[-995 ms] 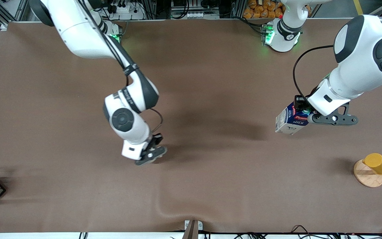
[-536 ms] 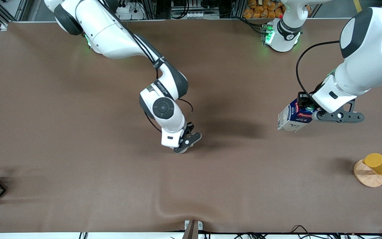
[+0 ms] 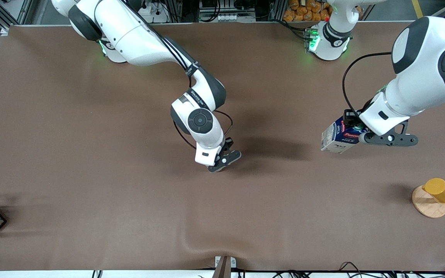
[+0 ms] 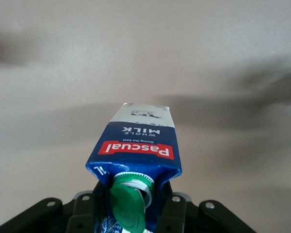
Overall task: Place milk next to cup
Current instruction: 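Carry the white mug toward the table middle with the right gripper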
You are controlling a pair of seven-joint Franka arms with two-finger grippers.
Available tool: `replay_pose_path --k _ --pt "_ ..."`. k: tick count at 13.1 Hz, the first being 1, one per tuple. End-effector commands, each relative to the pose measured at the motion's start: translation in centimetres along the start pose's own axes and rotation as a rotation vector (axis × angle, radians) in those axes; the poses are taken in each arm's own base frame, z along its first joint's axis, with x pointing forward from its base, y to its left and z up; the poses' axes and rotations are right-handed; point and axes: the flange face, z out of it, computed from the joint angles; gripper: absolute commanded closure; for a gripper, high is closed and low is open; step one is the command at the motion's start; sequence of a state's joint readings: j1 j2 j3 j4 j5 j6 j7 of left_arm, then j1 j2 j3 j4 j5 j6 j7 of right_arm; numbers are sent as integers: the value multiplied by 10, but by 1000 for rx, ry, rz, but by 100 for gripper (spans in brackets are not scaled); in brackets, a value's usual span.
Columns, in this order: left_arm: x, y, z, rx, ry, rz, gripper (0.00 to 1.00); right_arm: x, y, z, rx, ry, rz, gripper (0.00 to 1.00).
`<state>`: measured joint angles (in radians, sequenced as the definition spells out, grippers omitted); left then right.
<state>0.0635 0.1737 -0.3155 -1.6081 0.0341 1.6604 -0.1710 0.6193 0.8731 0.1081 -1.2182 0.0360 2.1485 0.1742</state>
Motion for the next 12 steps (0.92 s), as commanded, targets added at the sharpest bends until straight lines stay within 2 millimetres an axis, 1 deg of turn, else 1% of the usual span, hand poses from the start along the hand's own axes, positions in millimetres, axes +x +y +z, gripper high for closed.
replay_pose_path --k 1,2,3,4,5,6,7,8,9,11,12 --pt "1 8 -17 -3 20 6 56 3 -6 0 13 1 32 100" --pt "1 9 -17 -3 18 12 56 3 -6 0 11 1 31 81" --pt "1 9 -17 -3 19 14 56 3 -6 1 10 1 32 14" --pt "1 10 -17 -4 20 15 56 0 -11 4 3 -1 20 0" --pt "0 11 -18 -6 21 15 56 -2 -19 4 5 -1 12 0" --pt "-1 13 -19 -24 18 14 56 -1 -19 0 6 5 14 0" --pt "-1 16 -19 -35 14 20 56 1 -15 -11 9 14 22 0" --pt "-3 16 -19 -44 3 19 56 3 -8 -16 12 18 34 0" --pt "-4 20 -21 -48 1 22 56 6 0 -34 13 35 50 0" --pt "-5 27 -24 -50 6 27 56 6 12 -72 6 29 73 0" --pt "-8 37 -24 -51 6 42 56 6 27 -92 1 32 93 0"
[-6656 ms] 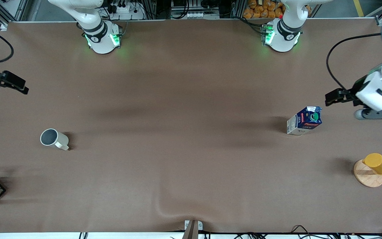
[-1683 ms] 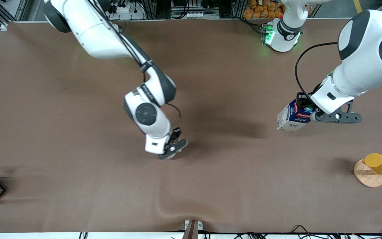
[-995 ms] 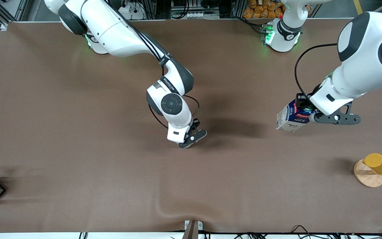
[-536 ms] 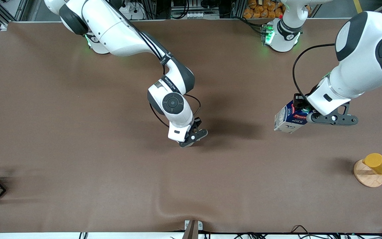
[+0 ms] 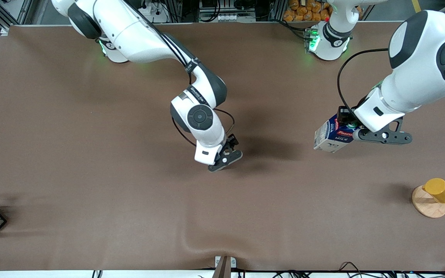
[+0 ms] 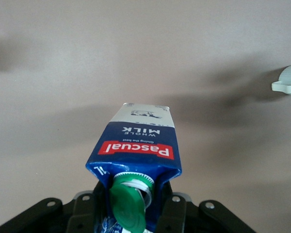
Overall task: Place milk next to cup
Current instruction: 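Carry the white mug toward the table middle with the right gripper, then release the mug and withdraw the right gripper while the left gripper carries the carton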
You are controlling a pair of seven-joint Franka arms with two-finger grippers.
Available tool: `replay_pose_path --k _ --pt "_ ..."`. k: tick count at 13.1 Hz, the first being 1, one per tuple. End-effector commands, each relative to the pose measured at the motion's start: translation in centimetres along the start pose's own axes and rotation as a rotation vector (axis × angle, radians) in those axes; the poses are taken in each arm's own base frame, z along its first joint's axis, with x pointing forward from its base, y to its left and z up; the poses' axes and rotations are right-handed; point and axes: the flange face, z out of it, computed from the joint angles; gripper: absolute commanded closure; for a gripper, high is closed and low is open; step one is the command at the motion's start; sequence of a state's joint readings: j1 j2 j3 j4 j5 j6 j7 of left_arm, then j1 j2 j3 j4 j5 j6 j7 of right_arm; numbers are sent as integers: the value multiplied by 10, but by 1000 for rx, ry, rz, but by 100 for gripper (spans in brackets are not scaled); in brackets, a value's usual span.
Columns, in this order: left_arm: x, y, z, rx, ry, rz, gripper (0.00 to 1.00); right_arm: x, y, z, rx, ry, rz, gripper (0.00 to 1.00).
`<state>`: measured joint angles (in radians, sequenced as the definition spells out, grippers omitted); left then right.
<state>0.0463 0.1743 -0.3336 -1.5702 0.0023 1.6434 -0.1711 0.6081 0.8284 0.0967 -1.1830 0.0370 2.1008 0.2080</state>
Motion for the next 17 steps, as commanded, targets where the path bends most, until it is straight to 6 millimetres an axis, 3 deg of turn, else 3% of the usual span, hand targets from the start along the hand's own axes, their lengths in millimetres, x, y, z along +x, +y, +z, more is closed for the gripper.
replay_pose_path --k 1,3,4,6,7,11,14,17 --pt "-3 21 -3 -17 -17 11 56 -1 35 -62 -3 -16 69 0" --pt "-10 60 21 2 -60 -5 56 -2 81 -95 -12 -31 110 0" --pt "-14 80 21 12 -57 -24 56 -7 97 -112 -17 -29 124 0" --pt "-17 110 34 18 -72 -53 56 -25 130 -135 -29 -33 113 0" --pt "-23 134 42 27 -81 -57 56 -34 153 -145 -34 -36 118 0" --pt "-33 186 59 15 -76 -108 56 -80 243 -192 -52 -57 154 0" --pt "-28 227 74 9 -84 -147 56 -116 291 -235 -77 -49 226 0" --pt "-31 275 96 12 -96 -204 52 -160 371 -278 -103 -56 214 0"
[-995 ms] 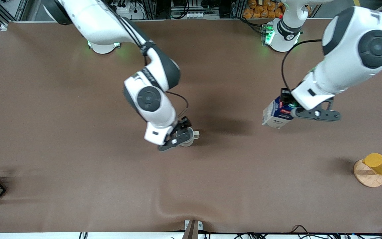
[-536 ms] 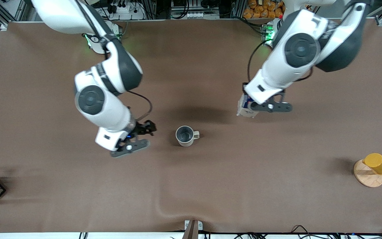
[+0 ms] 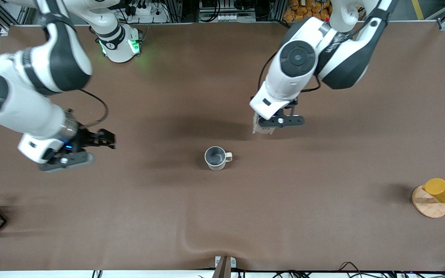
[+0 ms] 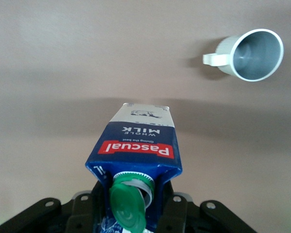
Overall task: Place milk next to cup
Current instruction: 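Release the mug and withdraw the right gripper while the left gripper carries the carton, then move the milk carton beside the mug with the left gripper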
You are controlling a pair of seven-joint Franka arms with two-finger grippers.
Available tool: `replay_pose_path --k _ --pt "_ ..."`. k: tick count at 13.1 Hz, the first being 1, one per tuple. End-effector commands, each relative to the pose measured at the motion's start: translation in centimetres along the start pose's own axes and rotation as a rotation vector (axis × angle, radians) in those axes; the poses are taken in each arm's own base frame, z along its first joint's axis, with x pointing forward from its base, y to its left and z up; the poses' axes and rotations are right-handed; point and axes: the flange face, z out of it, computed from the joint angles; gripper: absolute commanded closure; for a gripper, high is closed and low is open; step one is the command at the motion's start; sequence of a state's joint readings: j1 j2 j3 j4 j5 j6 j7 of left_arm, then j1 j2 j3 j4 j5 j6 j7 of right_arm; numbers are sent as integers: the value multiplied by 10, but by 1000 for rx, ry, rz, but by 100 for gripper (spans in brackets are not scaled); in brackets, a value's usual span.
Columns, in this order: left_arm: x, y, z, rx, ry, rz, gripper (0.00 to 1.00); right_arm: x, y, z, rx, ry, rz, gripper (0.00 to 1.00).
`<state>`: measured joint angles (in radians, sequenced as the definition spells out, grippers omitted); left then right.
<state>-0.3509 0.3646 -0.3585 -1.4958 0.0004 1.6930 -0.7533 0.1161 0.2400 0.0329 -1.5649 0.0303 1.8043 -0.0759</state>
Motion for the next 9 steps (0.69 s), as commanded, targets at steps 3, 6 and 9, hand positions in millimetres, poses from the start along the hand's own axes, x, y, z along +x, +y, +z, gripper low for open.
replay_pose_path --k 3,6,9 --pt "1 52 18 -40 15 -37 52 -56 83 -50 -12 -21 20 0" --pt "-4 76 45 -39 15 -23 52 -78 96 -80 -9 -10 63 0" --pt "-11 105 74 -44 54 -30 53 -93 95 -94 -8 -34 135 0"
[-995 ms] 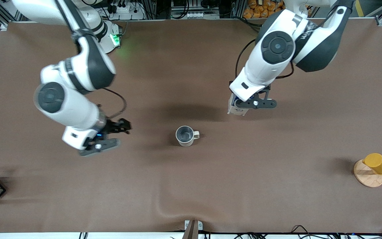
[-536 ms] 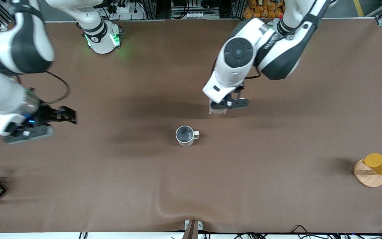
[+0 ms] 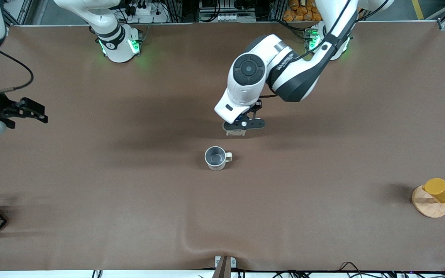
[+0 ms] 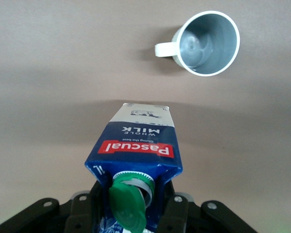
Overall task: Place milk next to cup
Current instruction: 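Move the milk carton beside the mug with the left gripper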
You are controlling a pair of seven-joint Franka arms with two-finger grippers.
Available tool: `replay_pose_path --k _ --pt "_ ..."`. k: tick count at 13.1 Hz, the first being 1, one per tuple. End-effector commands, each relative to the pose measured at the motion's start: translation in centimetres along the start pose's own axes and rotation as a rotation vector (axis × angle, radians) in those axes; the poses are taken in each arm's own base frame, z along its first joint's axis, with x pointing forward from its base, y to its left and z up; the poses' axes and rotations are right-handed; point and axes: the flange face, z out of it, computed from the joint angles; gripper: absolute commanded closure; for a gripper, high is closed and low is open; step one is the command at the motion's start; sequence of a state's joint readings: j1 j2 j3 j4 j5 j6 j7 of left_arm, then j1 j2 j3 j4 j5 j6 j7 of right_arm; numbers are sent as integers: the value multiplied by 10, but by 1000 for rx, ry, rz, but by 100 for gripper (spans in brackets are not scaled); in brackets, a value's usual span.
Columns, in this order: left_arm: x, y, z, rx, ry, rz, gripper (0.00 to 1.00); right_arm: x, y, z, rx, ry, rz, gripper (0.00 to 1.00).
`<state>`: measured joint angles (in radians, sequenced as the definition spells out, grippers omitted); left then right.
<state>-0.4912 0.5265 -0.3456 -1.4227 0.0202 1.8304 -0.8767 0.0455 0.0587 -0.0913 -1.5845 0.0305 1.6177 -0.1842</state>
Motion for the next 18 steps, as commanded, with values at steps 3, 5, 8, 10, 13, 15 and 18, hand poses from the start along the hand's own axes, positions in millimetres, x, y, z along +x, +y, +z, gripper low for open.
replay_pose_path --k 3,5,8,10,13,15,18 --pt "-12 39 21 15 73 3 52 -28 -6 -24 -13 -15 120 0" --pt "-6 42 33 37 86 5 52 -33 -10 -33 -39 -13 119 0" --pt "0 52 41 25 88 10 53 -34 -10 -45 -63 8 126 0" --pt "2 55 44 17 92 19 53 -39 -14 -49 -59 -25 195 0" --pt "8 57 53 -2 101 21 53 -43 -16 -57 -53 -38 225 0" --pt "10 58 63 1 95 22 53 -41 -16 -61 -42 -27 227 0" --pt "12 56 64 4 93 33 38 -45 -28 -67 41 -65 228 0"
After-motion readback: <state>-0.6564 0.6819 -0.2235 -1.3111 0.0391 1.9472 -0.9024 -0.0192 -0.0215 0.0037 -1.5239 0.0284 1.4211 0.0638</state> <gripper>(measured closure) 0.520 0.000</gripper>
